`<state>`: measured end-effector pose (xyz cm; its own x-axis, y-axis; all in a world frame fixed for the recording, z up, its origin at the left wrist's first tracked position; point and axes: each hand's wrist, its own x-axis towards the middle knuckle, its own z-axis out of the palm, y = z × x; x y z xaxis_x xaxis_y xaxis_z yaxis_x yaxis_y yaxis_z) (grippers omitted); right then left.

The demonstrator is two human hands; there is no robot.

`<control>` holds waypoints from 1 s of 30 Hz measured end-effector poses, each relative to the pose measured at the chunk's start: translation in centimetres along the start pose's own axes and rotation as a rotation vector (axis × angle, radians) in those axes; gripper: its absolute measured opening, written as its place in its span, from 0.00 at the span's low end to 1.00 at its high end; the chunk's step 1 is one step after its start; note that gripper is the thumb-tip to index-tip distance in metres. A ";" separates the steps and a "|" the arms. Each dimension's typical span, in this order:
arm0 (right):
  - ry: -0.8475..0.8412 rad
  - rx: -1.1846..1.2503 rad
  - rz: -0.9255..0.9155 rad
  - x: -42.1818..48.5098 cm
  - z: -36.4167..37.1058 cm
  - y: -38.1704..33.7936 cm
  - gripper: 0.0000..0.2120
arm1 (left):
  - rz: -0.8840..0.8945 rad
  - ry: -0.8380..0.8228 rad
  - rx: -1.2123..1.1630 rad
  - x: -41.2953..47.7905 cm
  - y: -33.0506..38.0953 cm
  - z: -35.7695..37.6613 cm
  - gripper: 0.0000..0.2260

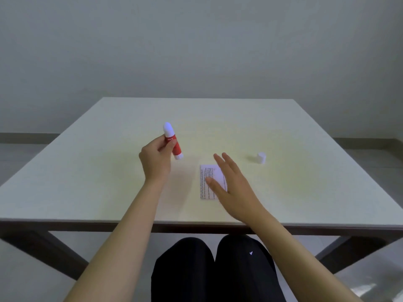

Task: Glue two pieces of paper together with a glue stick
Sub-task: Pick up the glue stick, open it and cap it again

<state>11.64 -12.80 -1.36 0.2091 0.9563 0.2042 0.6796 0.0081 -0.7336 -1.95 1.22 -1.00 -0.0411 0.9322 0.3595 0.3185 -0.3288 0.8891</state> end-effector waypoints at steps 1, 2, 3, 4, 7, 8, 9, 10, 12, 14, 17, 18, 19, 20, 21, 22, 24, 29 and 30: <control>0.032 0.095 0.045 0.5 -0.3 -0.4 0.29 | -0.014 -0.010 -0.088 -0.2 1.1 0.0 0.12; 0.052 0.192 0.116 1.2 -0.7 -0.8 0.27 | -0.032 -0.040 -0.213 -0.5 2.2 0.1 0.11; 0.052 0.315 0.207 1.9 -1.2 -1.3 0.26 | -0.055 -0.085 -0.353 -0.7 3.4 0.2 0.08; 0.018 0.476 0.310 2.7 -1.8 -1.7 0.26 | -0.077 -0.139 -0.485 -1.0 4.4 0.3 0.06; -0.192 0.890 0.469 3.9 -3.5 -2.8 0.29 | -0.110 -0.279 -0.728 -2.0 6.3 0.7 0.06; -0.238 0.957 0.468 4.0 -3.7 -2.9 0.28 | -0.118 -0.314 -0.765 -2.4 6.6 0.7 0.07; -0.261 1.012 0.456 4.1 -3.7 -3.0 0.27 | -0.123 -0.345 -0.792 -2.7 6.8 0.8 0.06; -0.267 1.059 0.442 4.0 -3.7 -3.1 0.25 | -0.124 -0.367 -0.812 -2.9 6.9 0.8 0.06; -0.250 1.148 0.417 3.6 -3.6 -3.2 0.19 | -0.125 -0.383 -0.845 -3.3 7.1 0.7 0.07; -0.162 1.152 0.316 3.3 -3.5 -3.1 0.11 | -0.131 -0.378 -0.865 -3.5 7.2 0.7 0.07; 0.223 0.501 0.015 2.4 -2.2 -2.7 0.08 | -0.145 -0.369 -0.862 -4.0 7.5 0.9 0.06; 0.346 0.208 -0.066 2.2 -1.6 -2.4 0.09 | -0.145 -0.369 -0.858 -4.2 7.5 1.1 0.06; 0.436 0.007 -0.129 2.1 -1.2 -2.2 0.10 | -0.146 -0.369 -0.858 -4.4 7.5 1.1 0.06; 0.480 -0.076 -0.173 2.0 -0.9 -1.9 0.12 | -0.147 -0.365 -0.857 -4.4 7.4 1.2 0.06; 0.459 -0.043 -0.159 2.1 -0.8 -1.7 0.15 | -0.148 -0.358 -0.853 -4.4 7.4 1.2 0.06; 0.384 0.114 -0.071 2.3 -1.0 -1.7 0.18 | -0.148 -0.354 -0.847 -4.3 7.4 1.1 0.06; 0.088 0.616 0.214 2.7 -2.1 -2.2 0.25 | -0.134 -0.355 -0.829 -4.1 7.3 0.9 0.05; -0.352 1.176 0.335 2.9 -3.8 -1.7 0.24 | -0.108 -0.391 -0.829 -4.2 7.4 0.7 0.07; -0.296 1.189 0.297 2.9 -3.6 -1.7 0.19 | -0.111 -0.385 -0.832 -4.1 7.4 0.7 0.07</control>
<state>13.64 -11.08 2.85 -0.0245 0.9938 -0.1084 -0.4506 -0.1078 -0.8862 1.23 -4.94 3.85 0.3346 0.9019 0.2732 -0.4579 -0.0978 0.8836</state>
